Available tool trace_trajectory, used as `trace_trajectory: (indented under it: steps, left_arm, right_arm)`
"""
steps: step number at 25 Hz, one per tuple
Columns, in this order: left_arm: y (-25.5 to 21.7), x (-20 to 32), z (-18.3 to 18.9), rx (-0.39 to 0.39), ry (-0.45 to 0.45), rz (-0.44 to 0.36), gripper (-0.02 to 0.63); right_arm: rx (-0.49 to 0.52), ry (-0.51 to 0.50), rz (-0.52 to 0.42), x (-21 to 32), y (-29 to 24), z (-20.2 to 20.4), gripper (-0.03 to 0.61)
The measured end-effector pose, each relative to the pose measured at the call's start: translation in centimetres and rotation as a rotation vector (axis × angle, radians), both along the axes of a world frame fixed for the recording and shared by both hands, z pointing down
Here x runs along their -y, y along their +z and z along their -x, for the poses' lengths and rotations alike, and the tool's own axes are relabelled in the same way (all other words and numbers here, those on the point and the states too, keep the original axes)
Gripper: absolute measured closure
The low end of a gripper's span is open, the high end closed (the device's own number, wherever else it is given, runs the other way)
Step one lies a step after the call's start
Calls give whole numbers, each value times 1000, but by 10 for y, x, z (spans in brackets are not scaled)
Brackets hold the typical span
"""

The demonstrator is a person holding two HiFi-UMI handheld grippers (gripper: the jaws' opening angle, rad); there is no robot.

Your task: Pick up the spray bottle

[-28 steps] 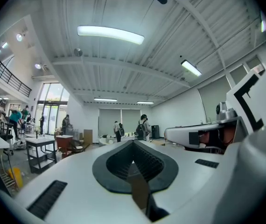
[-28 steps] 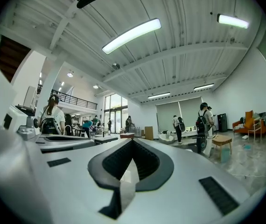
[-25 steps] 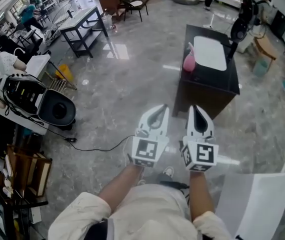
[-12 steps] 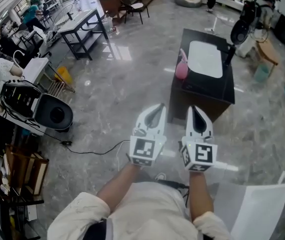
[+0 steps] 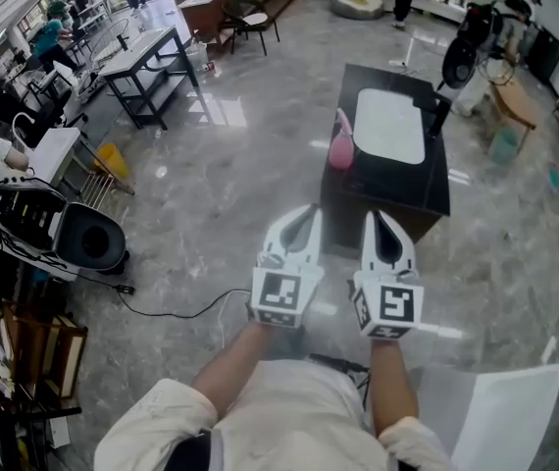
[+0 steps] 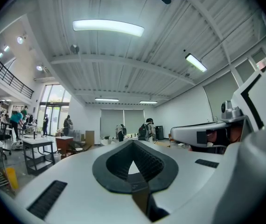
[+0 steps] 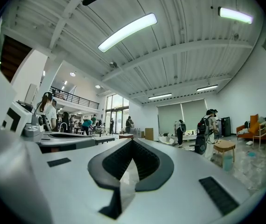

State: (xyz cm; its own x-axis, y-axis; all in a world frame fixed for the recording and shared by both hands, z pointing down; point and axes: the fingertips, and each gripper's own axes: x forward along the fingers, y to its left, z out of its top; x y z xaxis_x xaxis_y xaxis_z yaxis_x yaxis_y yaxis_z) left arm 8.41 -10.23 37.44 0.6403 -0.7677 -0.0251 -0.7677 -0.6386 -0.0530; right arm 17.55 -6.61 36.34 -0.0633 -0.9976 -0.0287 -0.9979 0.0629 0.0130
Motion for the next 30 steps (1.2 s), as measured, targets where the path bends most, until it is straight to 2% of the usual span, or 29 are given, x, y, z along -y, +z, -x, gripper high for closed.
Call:
trace_trajectory:
  steps: [5, 12, 24, 30]
  left_arm:
    - [6, 31, -6, 9, 2, 15, 612]
    - [6, 94, -6, -19, 2, 24, 612]
    - [3, 208, 4, -46, 43, 15, 612]
    - [1, 240, 0, -47, 69, 22, 612]
  right_arm:
    - [-10, 1, 11, 33, 4, -6, 572]
    - [-24, -4, 16, 97, 3, -5, 572]
    - [-66, 48, 42, 209, 0, 8, 572]
    - [-86, 73, 46, 237, -4, 7, 572]
